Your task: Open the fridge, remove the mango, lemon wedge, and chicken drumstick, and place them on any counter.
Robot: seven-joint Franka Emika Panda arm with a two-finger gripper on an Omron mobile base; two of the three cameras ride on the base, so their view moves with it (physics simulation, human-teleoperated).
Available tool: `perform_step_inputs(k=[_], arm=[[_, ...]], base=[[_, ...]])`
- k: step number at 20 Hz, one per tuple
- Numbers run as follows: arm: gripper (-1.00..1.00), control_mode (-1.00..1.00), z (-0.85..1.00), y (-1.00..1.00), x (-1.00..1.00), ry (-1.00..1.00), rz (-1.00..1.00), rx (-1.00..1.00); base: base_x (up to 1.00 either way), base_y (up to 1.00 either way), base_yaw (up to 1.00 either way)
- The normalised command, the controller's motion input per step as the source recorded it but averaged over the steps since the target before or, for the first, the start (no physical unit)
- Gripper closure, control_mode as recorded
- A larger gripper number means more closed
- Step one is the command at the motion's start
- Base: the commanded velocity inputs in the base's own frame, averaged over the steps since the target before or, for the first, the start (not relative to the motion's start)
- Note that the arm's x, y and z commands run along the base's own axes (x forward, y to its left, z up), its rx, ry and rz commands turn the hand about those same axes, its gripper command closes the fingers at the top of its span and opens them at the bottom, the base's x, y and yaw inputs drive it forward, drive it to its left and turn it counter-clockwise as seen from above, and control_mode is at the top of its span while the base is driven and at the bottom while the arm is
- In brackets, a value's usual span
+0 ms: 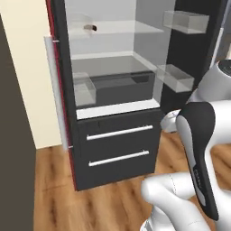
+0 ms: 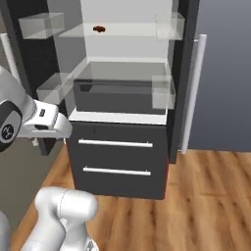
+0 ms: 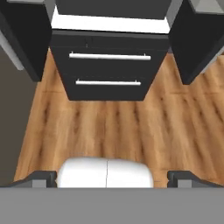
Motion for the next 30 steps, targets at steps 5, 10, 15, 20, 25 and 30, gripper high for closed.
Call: perform_step_inputs(k=[5, 10, 15, 20, 25, 30], arm=[[-1.0, 1.0, 0.0, 0.0, 0.0, 0.0, 0.0, 0.0], [-1.0, 1.0, 0.0, 0.0, 0.0, 0.0, 0.0, 0.0], [-1.0, 1.0, 0.0, 0.0, 0.0, 0.0, 0.0, 0.0], [-1.0, 1.0, 0.0, 0.0, 0.0, 0.0, 0.0, 0.0], [-1.0, 1.0, 0.0, 0.0, 0.0, 0.0, 0.0, 0.0], [-1.0, 1.0, 0.0, 0.0, 0.0, 0.0, 0.0, 0.0]], base=[[0.79, -0.58, 0.32], [0.49, -0.28, 0.21], [0.5, 0.0, 0.04], [0.61, -0.11, 0.02], [0.79, -0.06, 0.0], [0.63, -0.01, 0.0]])
